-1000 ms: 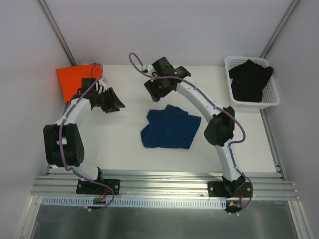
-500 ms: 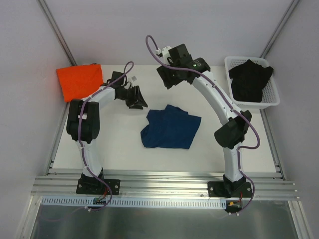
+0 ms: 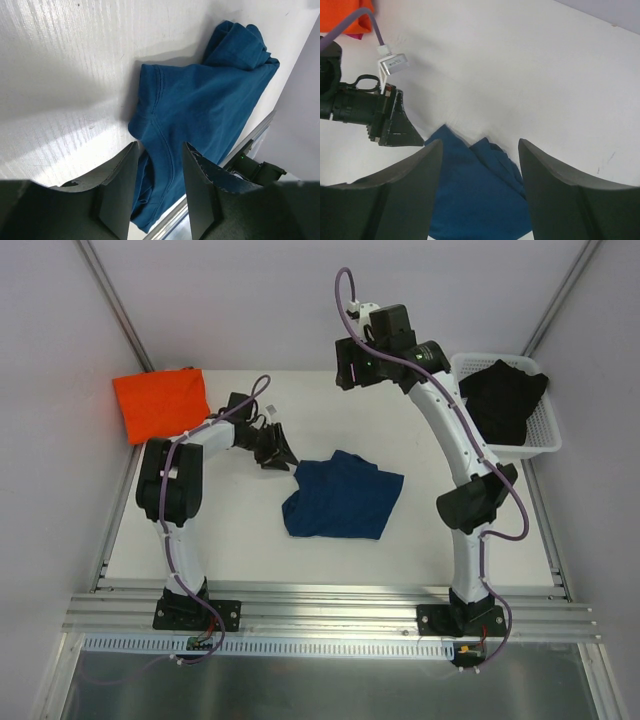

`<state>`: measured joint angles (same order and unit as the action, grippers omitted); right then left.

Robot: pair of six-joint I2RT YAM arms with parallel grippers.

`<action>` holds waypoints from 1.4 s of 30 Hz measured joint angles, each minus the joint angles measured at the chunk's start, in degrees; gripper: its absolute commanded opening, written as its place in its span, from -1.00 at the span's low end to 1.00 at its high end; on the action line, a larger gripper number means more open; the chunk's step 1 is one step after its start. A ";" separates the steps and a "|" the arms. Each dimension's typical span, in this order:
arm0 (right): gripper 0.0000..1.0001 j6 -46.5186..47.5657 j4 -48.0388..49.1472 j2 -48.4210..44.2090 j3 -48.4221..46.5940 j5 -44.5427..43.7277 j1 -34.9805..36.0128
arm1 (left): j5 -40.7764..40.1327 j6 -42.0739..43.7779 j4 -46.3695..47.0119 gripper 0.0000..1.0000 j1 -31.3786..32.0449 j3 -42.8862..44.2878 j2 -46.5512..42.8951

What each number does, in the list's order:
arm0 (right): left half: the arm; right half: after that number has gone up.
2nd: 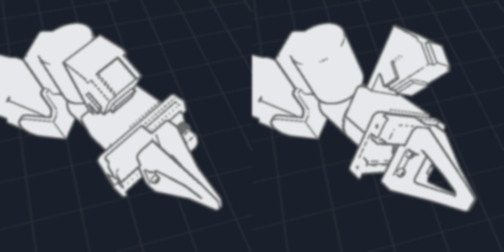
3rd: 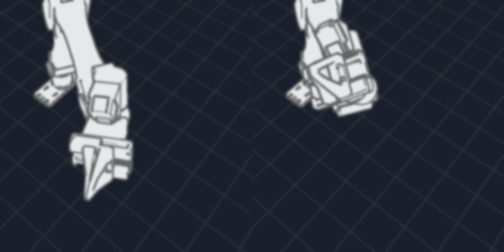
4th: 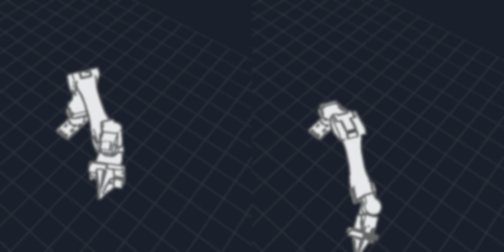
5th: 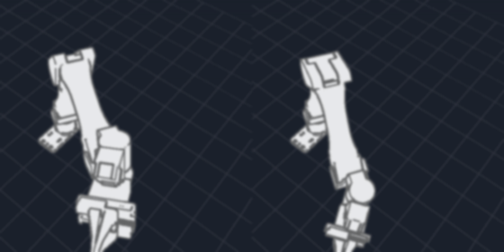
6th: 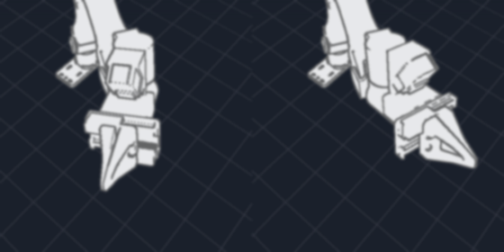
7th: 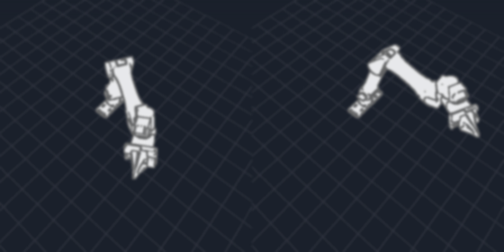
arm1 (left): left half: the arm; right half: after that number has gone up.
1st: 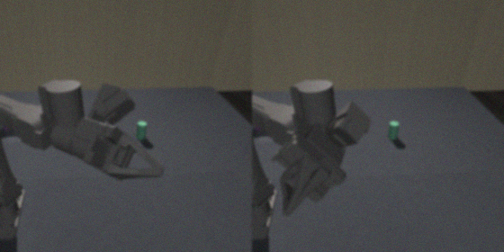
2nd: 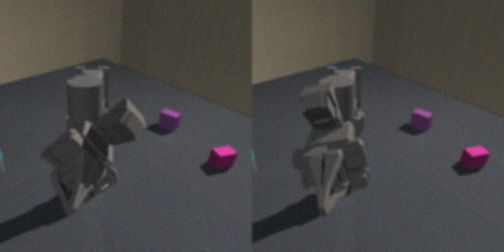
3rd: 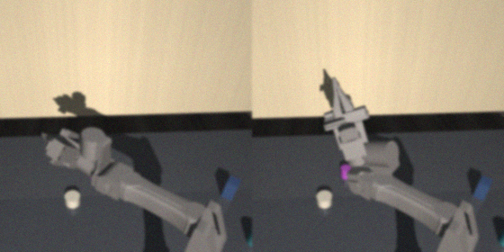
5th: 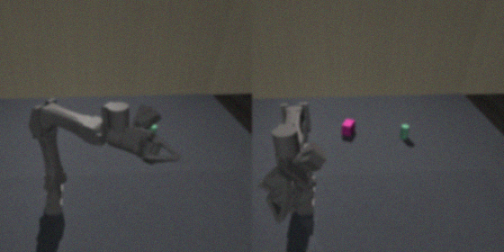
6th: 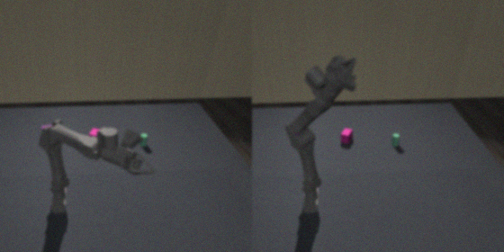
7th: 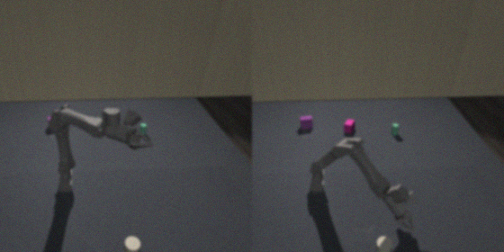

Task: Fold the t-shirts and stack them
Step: Flatten out the tshirt

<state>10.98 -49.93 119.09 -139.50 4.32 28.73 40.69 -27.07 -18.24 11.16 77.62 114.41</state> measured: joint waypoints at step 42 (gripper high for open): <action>0.33 5.05 -0.11 6.10 0.68 -6.82 -7.23 | -15.45 26.45 -11.74 -1.00 -2.54 58.75 -2.75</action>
<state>16.03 -50.04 125.19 -138.82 -2.50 21.50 25.23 -0.62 -29.98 8.62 136.38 111.66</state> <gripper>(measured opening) 0.665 0.014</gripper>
